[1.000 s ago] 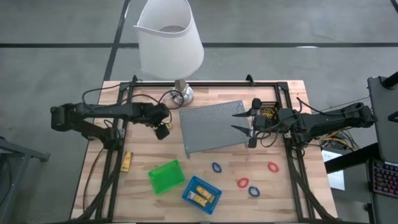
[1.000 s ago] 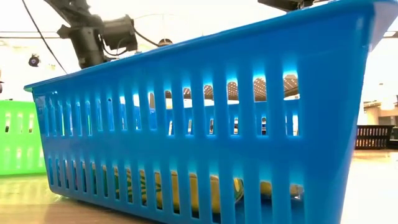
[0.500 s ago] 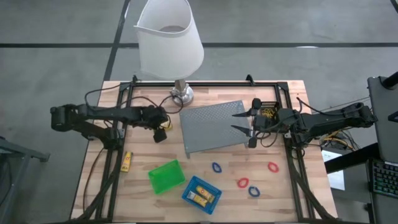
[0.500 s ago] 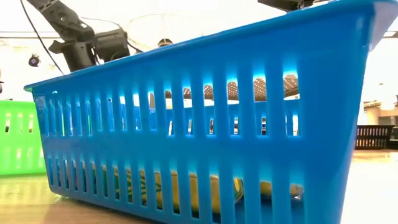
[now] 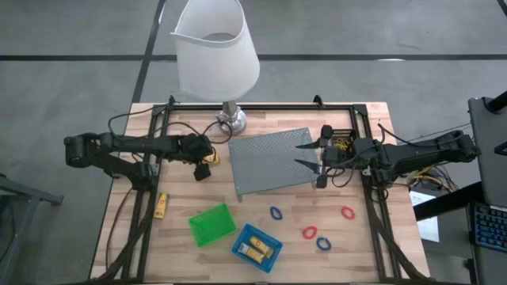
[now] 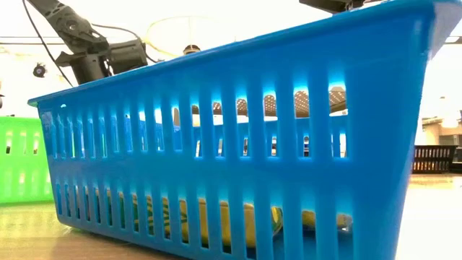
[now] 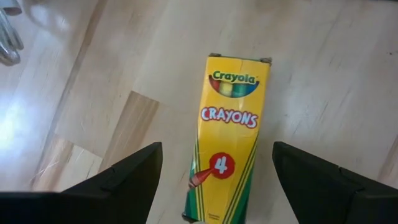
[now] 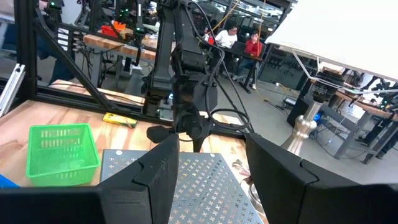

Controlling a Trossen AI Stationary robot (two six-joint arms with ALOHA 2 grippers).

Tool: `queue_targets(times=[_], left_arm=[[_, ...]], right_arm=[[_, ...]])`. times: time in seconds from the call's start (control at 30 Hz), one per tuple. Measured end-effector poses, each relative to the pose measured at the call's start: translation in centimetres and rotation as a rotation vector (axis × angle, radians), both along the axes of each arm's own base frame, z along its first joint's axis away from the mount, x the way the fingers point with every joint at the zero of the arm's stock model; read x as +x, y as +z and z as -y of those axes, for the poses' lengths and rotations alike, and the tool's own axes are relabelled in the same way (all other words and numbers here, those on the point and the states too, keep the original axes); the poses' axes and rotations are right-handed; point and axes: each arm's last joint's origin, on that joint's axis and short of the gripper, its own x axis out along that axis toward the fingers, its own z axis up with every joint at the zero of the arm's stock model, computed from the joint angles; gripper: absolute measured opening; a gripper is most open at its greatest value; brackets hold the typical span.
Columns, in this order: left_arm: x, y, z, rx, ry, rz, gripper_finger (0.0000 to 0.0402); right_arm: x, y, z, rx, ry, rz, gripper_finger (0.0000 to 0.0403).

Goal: Pick & Place Office Desk Supplies
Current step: Put the crayon box into the blue basket

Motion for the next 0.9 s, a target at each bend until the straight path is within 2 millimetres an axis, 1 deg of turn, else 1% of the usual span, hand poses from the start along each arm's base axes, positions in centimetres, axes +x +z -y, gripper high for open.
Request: queue_targets(times=[0.13,0.33,0.6,0.73,0.9], left_arm=[[-0.2,-0.2,-0.3,-0.03,0.009,0.011,0.0311],[-1.2,-1.6,-0.5,-0.04,0.028,0.019,0.031],[-1.4,-2.0,-0.5,-0.051,0.036,0.036,0.0295],[-1.4,-2.0,-0.5,-0.055,0.037,0.036,0.0277],[-1.4,-2.0,-0.4,-0.073,0.033,0.044,0.0233]], right_arm=[[0.0,0.0,0.0,0.0,0.0,0.0,0.0185],[0.0,0.0,0.0,0.0,0.0,0.0,0.0185],[0.0,0.0,0.0,0.0,0.0,0.0,0.0185],[0.0,0.0,0.0,0.0,0.0,0.0,0.0185],[0.0,0.0,0.0,0.0,0.0,0.0,0.0185]])
